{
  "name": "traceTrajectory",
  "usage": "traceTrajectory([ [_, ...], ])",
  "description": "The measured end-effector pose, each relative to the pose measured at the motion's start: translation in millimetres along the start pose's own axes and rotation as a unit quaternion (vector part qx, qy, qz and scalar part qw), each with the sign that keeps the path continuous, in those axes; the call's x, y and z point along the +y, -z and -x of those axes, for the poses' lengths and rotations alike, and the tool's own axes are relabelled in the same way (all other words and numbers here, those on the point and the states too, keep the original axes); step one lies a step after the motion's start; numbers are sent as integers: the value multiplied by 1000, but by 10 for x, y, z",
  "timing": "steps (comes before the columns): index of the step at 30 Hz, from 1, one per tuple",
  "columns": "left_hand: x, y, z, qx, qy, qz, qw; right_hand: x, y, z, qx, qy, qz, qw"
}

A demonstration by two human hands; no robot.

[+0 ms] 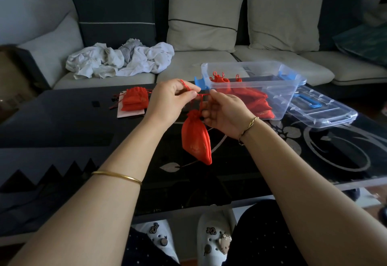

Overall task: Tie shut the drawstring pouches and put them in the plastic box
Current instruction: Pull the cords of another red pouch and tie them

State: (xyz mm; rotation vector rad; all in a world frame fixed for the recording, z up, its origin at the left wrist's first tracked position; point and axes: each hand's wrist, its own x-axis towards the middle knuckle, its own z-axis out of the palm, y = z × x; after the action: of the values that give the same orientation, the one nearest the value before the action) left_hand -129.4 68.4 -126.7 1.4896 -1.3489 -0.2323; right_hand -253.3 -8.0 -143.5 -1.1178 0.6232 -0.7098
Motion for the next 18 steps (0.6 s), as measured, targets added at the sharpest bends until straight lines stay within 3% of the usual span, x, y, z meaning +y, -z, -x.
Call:
traceTrajectory([
  [5, 11, 40, -3, -1, 174, 151, 973, 21, 72, -12, 22, -18, -6, 1000],
  [7, 13, 50, -16, 12, 227, 162, 960, 20, 81, -9, 21, -22, -26, 999],
  [13, -29, 23, -9, 63, 273, 51, 959, 20, 24, -23, -4, 20, -155, 988],
  [16, 0, 3, -13, 71, 314, 125, 939, 24, 0, -8, -18, 21, -188, 982],
  [18, 16, 42, -37, 113, 344, 219, 906, 20, 42, -7, -1, 8, -178, 984],
])
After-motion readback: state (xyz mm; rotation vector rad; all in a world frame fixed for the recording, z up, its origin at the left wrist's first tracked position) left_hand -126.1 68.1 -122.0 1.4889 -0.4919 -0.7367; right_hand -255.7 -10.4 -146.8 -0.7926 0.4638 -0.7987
